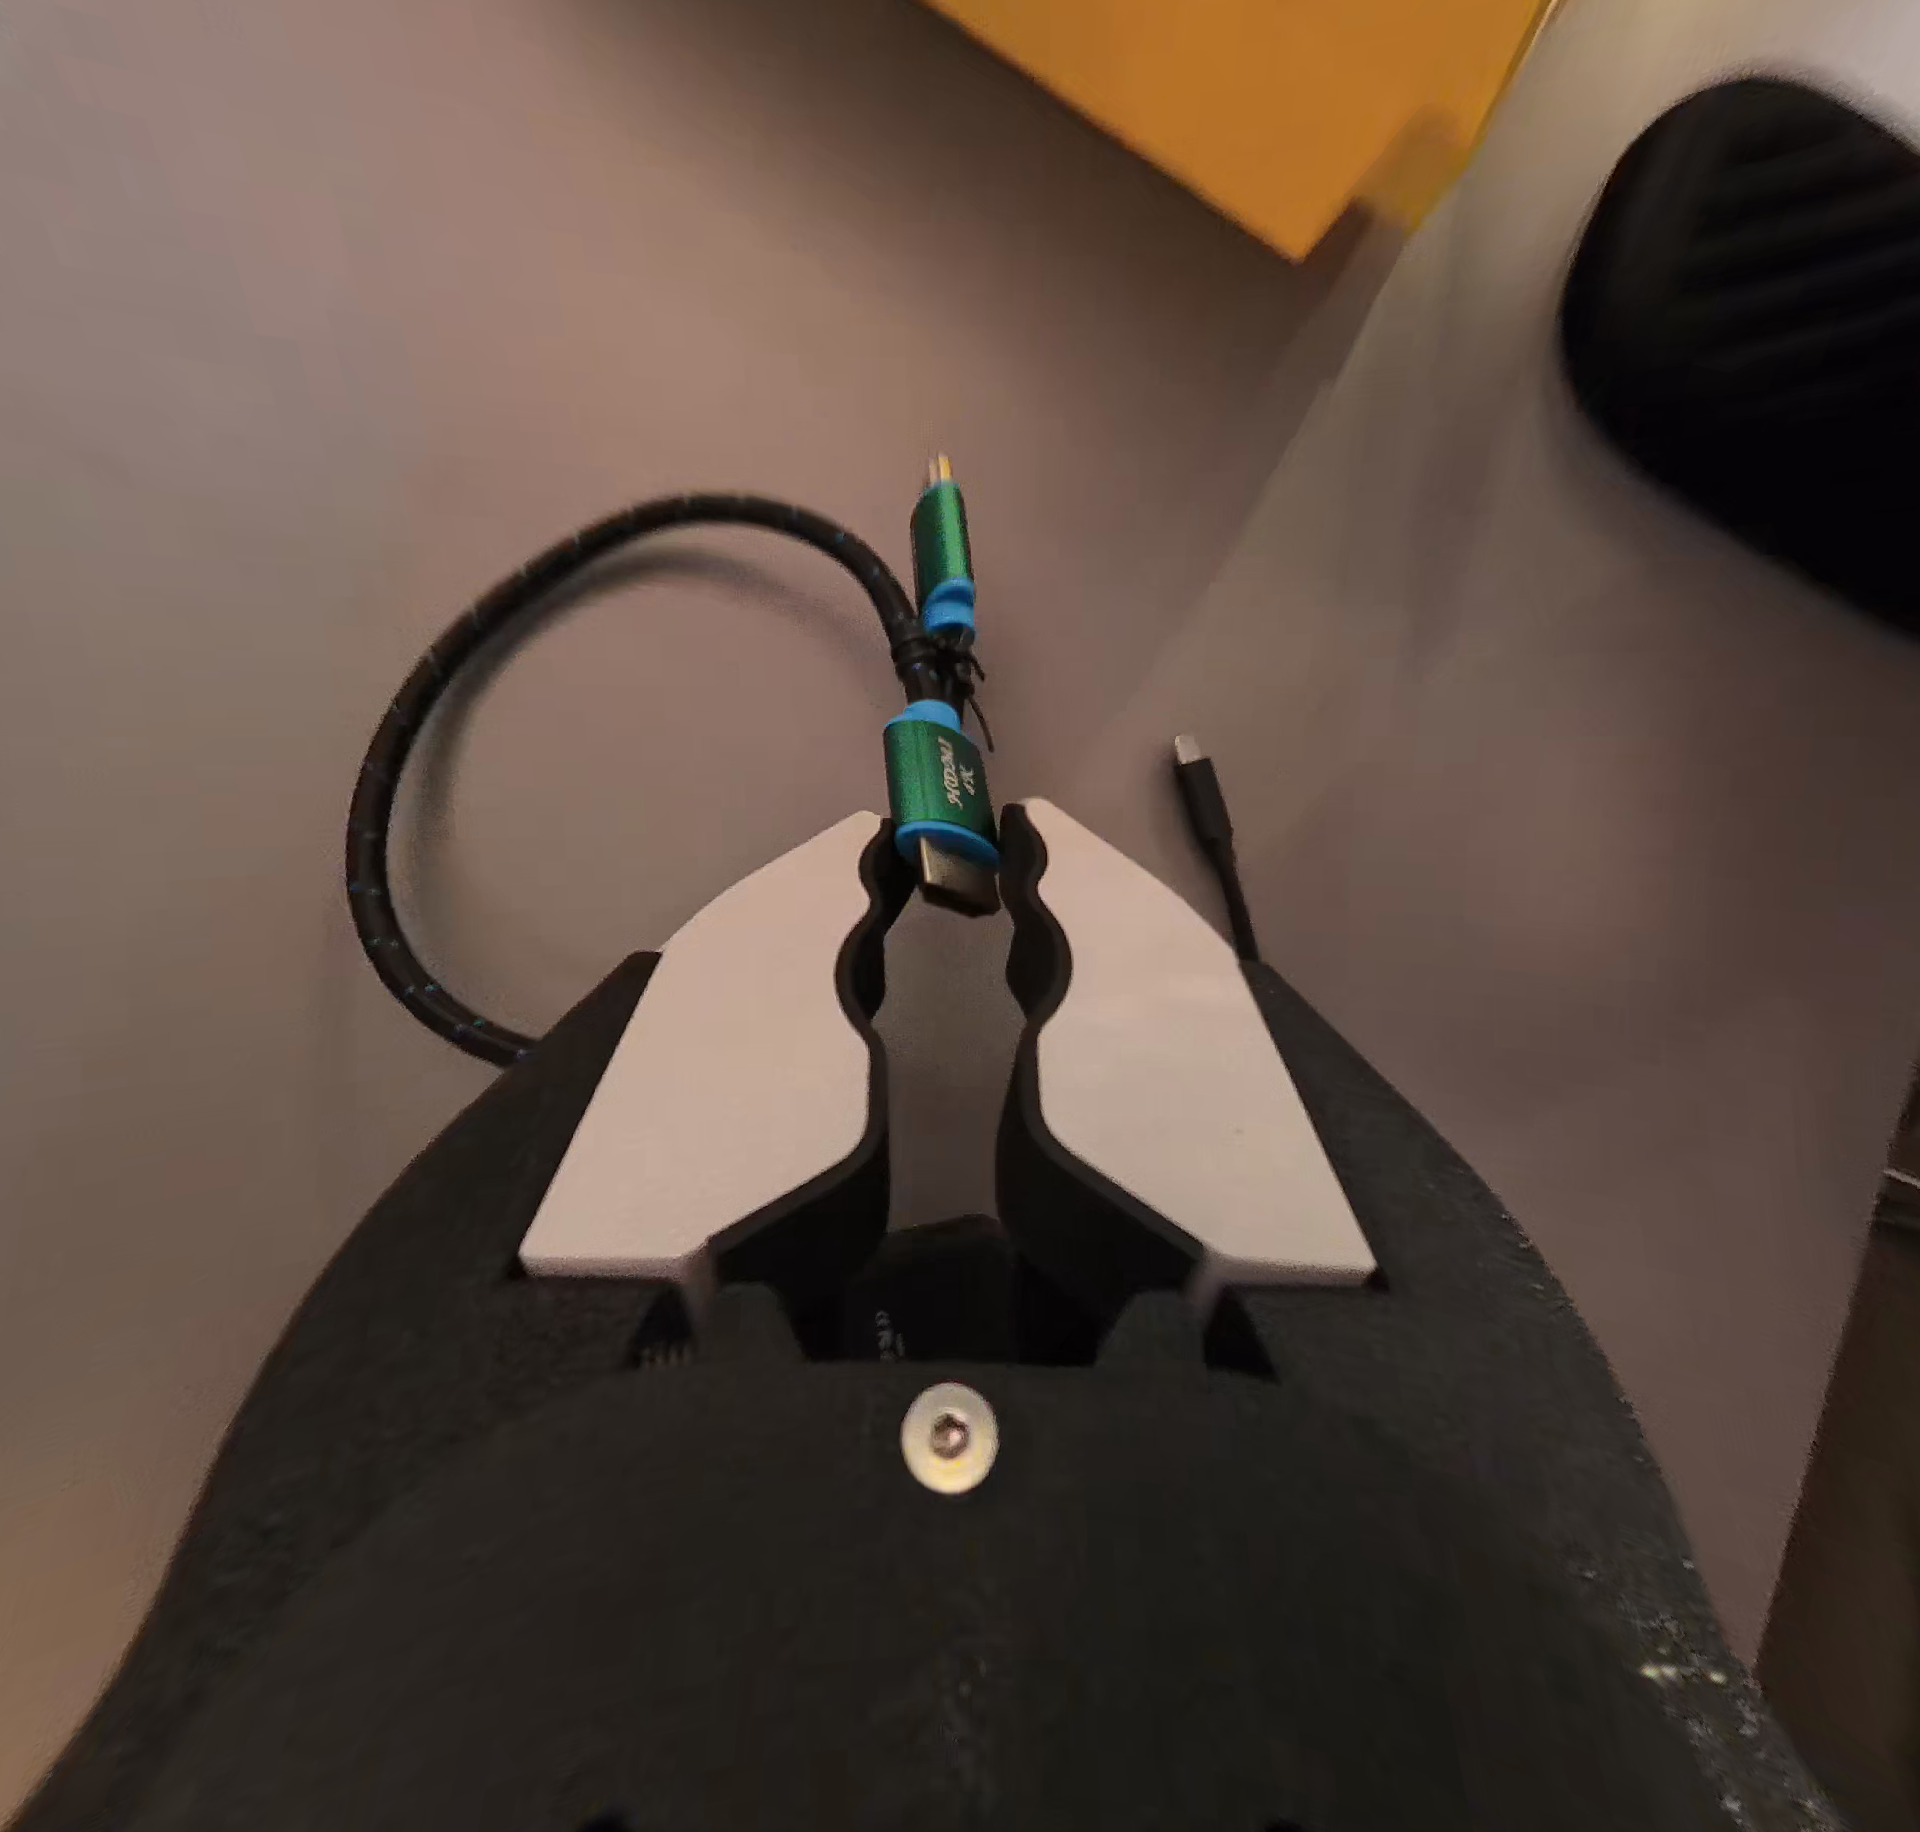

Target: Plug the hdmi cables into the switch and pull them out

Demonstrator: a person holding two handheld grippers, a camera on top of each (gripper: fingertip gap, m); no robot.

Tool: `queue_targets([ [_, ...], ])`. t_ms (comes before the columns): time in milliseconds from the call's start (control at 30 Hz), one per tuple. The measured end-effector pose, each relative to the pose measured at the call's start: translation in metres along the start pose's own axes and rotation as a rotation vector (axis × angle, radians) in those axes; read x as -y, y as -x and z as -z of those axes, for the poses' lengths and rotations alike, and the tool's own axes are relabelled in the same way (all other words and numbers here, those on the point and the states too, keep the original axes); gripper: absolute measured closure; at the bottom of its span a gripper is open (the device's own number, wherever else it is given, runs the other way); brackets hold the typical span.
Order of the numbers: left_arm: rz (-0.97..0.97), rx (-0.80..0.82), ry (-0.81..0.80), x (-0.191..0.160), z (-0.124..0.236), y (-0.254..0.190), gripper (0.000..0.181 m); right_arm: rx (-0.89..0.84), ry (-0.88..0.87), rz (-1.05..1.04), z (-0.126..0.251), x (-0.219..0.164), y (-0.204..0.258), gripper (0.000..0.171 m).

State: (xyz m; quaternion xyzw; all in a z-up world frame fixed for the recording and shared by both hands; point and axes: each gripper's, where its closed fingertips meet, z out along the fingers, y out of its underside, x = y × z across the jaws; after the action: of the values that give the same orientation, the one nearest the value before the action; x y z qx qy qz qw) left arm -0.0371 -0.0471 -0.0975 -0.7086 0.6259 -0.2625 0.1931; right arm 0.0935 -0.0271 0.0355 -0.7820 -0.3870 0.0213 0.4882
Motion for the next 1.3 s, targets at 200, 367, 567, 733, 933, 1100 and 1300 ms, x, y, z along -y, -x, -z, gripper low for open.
queue_targets([
  [200, -0.007, -0.013, -0.168, 0.034, 0.065, 0.008, 0.168, 0.277, -0.012, 0.128, -0.037, 0.024, 0.075, 0.117],
  [367, 0.004, -0.117, -0.326, 0.051, 0.111, -0.005, 0.170, 0.387, -0.026, 0.244, -0.084, 0.043, 0.135, 0.110],
  [567, 0.077, -0.108, -0.449, 0.051, 0.138, 0.006, 0.171, 0.397, -0.092, 0.062, -0.114, 0.071, 0.158, 0.104],
  [733, 0.147, -0.129, -0.623, 0.065, 0.170, 0.010, 0.171, 0.439, -0.235, -0.174, -0.121, 0.099, 0.163, 0.106],
  [933, 0.131, -0.197, -0.733, 0.072, 0.196, 0.001, 0.171, 0.597, -0.372, -0.159, -0.091, 0.121, 0.181, 0.165],
  [1100, -0.020, -0.311, -0.901, 0.074, 0.227, -0.019, 0.133, 0.921, -0.468, -0.150, -0.025, 0.133, 0.193, 0.165],
  [1300, -0.338, -0.282, -0.907, 0.063, 0.221, -0.057, 0.120, 1.302, -0.480, -0.141, 0.038, 0.125, 0.207, 0.166],
])
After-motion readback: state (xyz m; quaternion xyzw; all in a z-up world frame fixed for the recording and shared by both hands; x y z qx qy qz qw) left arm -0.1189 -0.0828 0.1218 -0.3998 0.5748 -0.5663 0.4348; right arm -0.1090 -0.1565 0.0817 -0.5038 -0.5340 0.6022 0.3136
